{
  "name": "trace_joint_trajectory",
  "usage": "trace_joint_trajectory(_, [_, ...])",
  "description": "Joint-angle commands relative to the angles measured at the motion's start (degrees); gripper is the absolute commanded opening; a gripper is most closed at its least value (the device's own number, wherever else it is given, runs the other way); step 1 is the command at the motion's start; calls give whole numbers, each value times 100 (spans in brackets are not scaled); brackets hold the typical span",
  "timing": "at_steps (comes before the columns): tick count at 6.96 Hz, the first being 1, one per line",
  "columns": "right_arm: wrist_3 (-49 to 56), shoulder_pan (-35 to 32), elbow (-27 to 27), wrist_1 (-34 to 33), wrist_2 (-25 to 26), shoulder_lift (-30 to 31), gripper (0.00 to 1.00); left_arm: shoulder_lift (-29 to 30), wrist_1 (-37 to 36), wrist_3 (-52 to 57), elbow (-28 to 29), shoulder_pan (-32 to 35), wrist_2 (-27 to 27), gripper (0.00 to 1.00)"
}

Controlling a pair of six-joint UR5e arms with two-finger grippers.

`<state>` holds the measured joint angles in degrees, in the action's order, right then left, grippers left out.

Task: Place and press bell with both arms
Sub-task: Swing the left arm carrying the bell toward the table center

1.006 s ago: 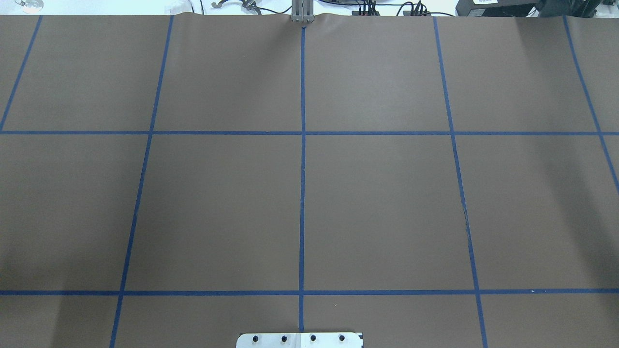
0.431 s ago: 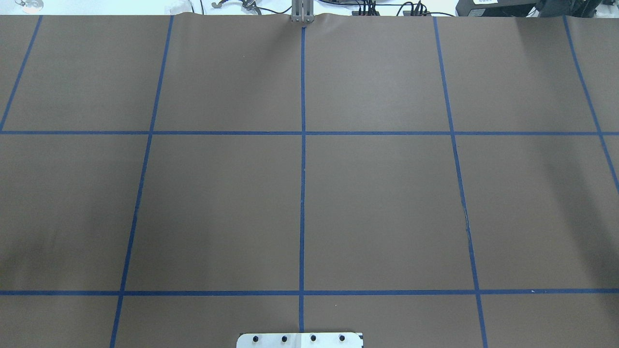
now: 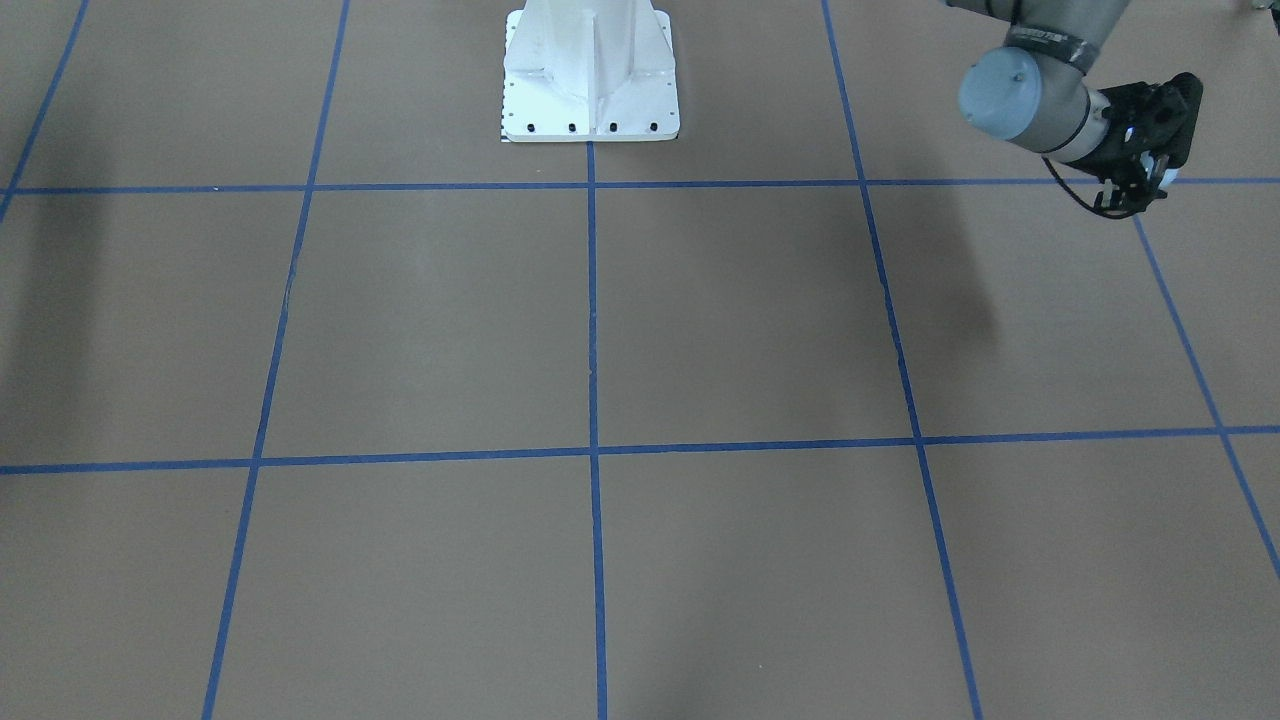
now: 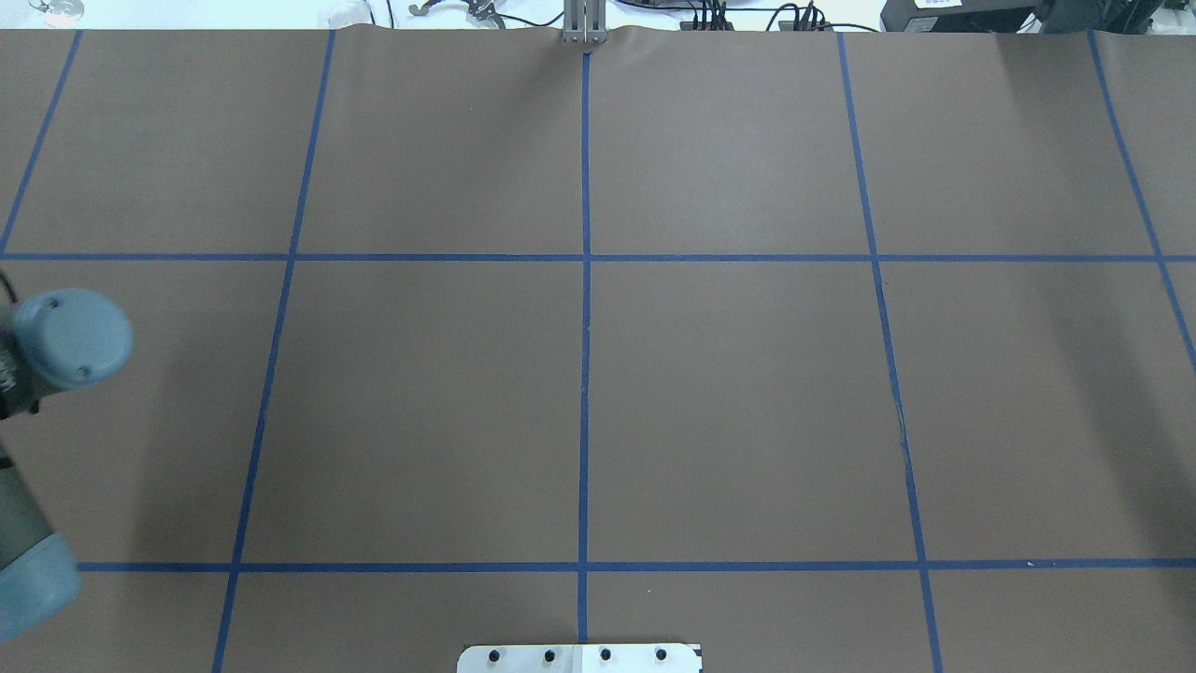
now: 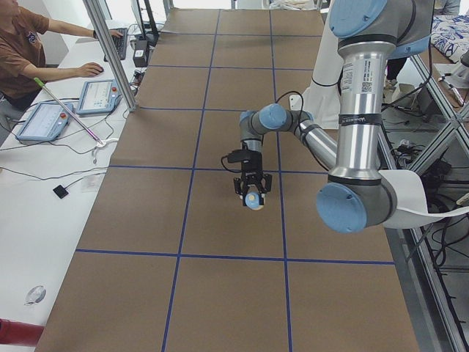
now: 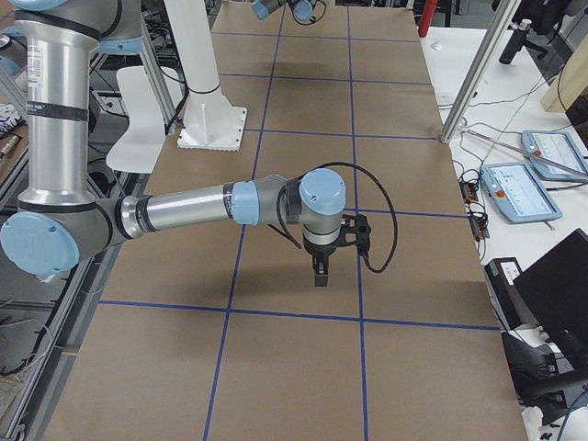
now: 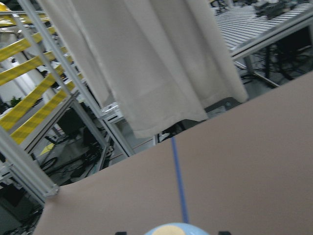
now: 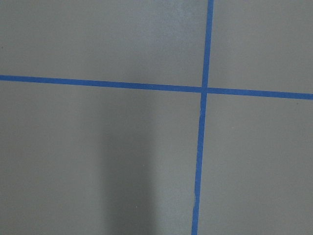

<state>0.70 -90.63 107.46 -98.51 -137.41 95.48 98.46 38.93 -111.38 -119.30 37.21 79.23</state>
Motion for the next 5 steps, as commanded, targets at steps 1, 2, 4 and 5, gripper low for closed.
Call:
trace_joint_trajectory(1, [-26, 1, -67, -2, 4, -30, 100, 1889, 17, 1384, 485, 216, -765, 0])
trace_joint_trajectory(2, [-26, 19, -67, -2, -5, -39, 100, 2287, 732, 1773, 486, 181, -977, 0])
trace_joint_trajectory(4, [-26, 19, -68, -11, -48, -39, 100, 2353, 3178, 2556, 1054, -99, -1392, 0])
trace_joint_trajectory(5, [-26, 19, -76, -2, -84, -39, 100, 2344, 4279, 2803, 1510, -187, -1514, 0])
